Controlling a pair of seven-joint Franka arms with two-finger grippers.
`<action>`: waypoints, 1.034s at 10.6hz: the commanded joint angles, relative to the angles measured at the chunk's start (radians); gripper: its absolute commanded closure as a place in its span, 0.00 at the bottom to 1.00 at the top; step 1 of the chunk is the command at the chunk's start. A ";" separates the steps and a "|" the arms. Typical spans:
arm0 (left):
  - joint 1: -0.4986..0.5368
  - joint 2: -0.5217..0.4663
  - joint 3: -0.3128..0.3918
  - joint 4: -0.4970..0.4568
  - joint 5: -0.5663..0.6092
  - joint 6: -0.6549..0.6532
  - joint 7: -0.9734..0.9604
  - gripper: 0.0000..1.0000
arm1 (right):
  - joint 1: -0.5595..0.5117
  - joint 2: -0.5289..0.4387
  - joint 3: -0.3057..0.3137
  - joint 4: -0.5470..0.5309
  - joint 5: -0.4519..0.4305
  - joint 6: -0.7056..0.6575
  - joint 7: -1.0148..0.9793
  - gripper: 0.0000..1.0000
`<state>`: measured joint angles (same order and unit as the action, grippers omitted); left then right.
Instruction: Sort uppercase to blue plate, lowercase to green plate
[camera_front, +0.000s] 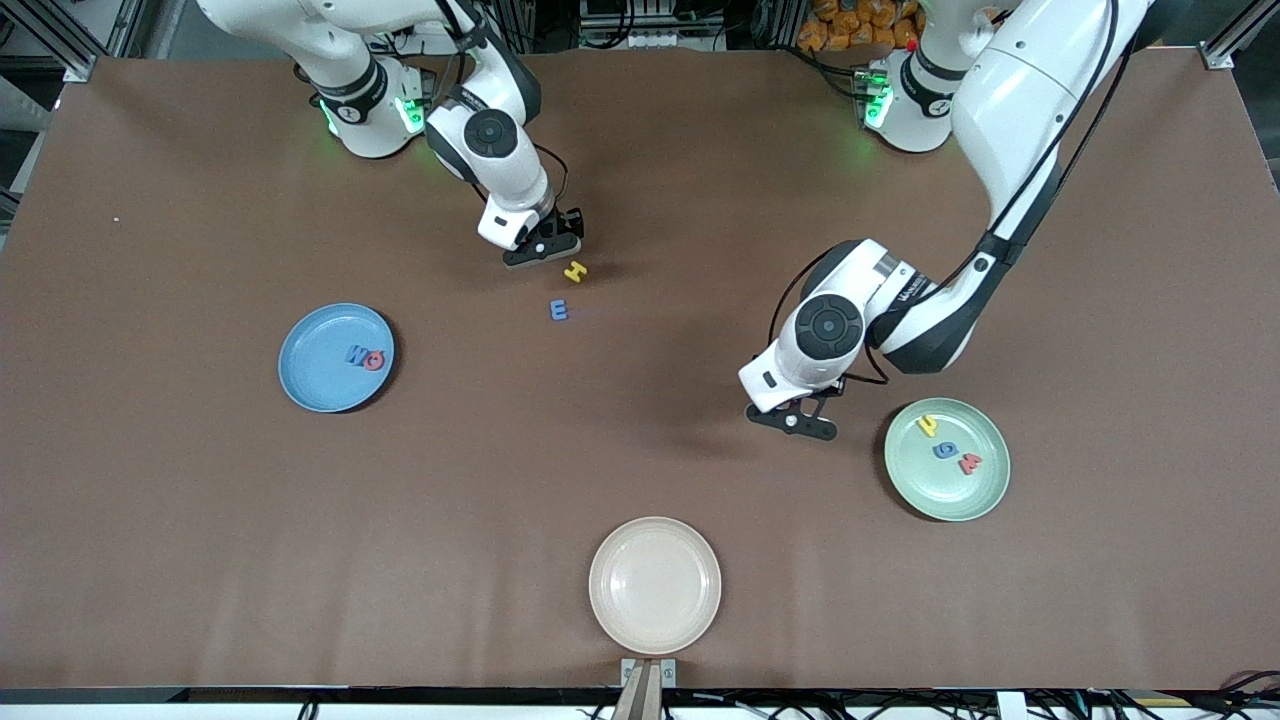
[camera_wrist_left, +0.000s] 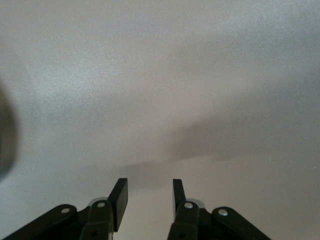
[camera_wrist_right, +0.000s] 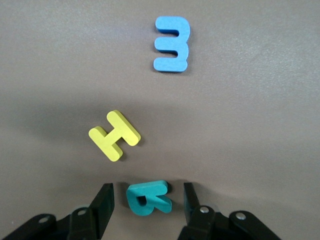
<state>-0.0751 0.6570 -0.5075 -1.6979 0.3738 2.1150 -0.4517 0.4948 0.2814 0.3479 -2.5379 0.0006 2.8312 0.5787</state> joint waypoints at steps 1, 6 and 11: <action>-0.006 -0.004 0.001 0.006 -0.018 -0.013 -0.007 0.56 | 0.005 0.010 0.000 -0.010 -0.025 0.033 0.029 0.38; -0.009 -0.002 0.000 0.006 -0.019 -0.013 -0.013 0.56 | 0.004 0.021 -0.003 -0.010 -0.059 0.033 0.029 0.48; -0.009 -0.002 0.000 0.006 -0.021 -0.013 -0.015 0.56 | 0.002 0.021 -0.004 -0.010 -0.059 0.033 0.029 0.65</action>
<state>-0.0788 0.6573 -0.5083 -1.6980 0.3738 2.1150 -0.4518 0.4950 0.2889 0.3454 -2.5390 -0.0320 2.8450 0.5791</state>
